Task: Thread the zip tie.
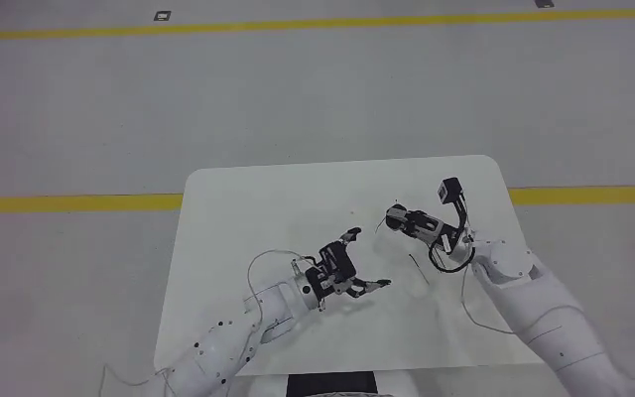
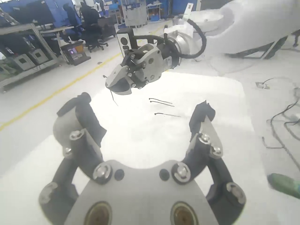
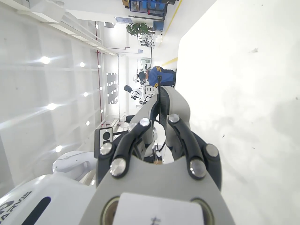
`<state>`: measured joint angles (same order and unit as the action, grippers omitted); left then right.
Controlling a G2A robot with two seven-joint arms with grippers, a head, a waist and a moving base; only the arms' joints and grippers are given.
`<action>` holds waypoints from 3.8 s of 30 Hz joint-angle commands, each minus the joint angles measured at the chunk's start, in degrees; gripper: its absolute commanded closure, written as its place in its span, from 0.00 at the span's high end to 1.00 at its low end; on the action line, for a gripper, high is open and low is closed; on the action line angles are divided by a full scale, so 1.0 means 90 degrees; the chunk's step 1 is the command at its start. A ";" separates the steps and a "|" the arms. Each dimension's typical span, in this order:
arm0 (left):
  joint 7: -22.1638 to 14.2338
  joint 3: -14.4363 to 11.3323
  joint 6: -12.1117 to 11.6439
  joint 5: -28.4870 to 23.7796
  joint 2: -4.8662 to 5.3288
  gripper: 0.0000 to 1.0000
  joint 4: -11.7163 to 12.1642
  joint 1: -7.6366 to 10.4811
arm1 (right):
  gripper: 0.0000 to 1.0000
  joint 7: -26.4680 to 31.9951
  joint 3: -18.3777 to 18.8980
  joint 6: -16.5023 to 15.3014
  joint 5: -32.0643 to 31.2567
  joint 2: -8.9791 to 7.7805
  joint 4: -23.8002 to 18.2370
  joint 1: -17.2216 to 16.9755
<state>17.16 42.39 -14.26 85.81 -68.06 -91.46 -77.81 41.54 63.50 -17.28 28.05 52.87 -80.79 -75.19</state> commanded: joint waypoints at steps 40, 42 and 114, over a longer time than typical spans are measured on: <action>0.0148 -0.0238 0.1872 -0.0056 -0.0318 1.00 0.0823 0.0335 | 0.00 0.0278 0.0015 -0.0245 0.0095 0.0226 -0.0084 -0.0135; 0.0148 -0.0238 0.1872 -0.0056 -0.0318 1.00 0.0823 0.0335 | 0.00 0.0278 0.0015 -0.0245 0.0095 0.0226 -0.0084 -0.0135; -0.0096 -0.0209 0.1676 0.0028 -0.0497 0.00 0.0826 0.0268 | 0.00 0.0146 0.0177 0.0037 -0.0850 0.0518 -0.0275 -0.0313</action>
<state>16.21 40.46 0.88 86.07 -72.53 -84.10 -75.37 42.81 65.07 -16.96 20.41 57.52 -83.27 -78.01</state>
